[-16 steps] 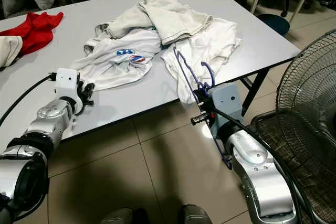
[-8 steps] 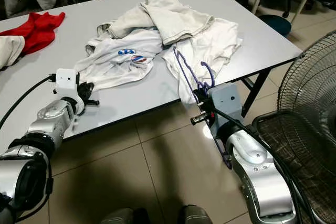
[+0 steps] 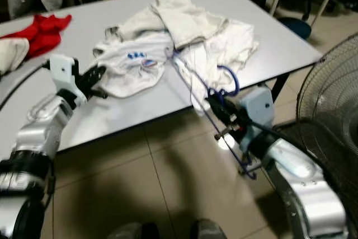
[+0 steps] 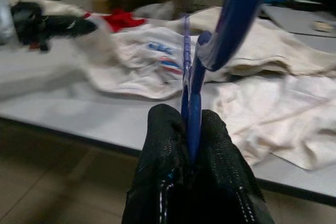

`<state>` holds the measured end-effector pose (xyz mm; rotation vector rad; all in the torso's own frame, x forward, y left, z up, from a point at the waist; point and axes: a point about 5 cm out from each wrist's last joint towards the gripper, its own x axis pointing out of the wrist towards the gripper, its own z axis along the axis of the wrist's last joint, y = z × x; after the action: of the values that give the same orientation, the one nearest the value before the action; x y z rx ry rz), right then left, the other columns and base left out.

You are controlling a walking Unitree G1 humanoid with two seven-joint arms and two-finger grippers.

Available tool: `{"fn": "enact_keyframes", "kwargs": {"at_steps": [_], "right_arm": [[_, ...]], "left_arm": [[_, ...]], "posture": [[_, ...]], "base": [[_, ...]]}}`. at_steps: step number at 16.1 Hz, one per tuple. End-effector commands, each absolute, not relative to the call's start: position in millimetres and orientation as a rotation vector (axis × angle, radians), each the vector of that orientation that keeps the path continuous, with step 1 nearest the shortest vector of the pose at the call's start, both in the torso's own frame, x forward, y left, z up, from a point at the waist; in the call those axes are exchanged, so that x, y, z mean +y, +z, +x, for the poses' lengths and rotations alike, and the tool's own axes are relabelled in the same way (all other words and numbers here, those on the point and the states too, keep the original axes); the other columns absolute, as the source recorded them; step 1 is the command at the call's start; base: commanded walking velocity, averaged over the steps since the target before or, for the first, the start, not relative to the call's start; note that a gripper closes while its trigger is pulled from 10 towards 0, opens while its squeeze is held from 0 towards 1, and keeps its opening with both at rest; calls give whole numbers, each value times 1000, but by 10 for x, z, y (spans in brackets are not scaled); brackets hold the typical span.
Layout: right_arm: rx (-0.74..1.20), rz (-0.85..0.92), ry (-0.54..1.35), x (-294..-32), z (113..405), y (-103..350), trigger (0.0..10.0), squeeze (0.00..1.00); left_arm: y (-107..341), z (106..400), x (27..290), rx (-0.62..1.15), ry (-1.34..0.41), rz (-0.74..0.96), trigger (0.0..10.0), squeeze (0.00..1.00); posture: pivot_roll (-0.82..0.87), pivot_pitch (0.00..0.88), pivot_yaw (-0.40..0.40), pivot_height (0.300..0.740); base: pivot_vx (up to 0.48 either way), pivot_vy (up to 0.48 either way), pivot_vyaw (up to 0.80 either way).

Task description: Hang hanger

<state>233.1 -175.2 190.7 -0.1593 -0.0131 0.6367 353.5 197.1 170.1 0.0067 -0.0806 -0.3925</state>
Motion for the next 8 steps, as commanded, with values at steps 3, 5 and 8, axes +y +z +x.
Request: {"fn": "enact_keyframes", "kwargs": {"at_steps": [3, 5, 8], "right_arm": [[-31, -162, 859, -1796, 2213, 2074, 10000, 0], [-14, -170, 914, -1807, 2170, 2084, 10000, 0], [11, -187, 938, -1808, 2184, 2079, 10000, 0]], "left_arm": [[2192, 3350, 1983, -203, -409, 66, 0, 0], [2315, 3317, 1989, -227, -399, 77, 0, 0], [2489, 3112, 1802, -220, -535, 95, 0, 0]], "posture": [[-174, 75, 89, 740], [-177, 76, 87, 740], [-180, 76, 82, 740]], "base": [[0, 0, 0], [0, 0, 0], [0, 0, 0]]}}
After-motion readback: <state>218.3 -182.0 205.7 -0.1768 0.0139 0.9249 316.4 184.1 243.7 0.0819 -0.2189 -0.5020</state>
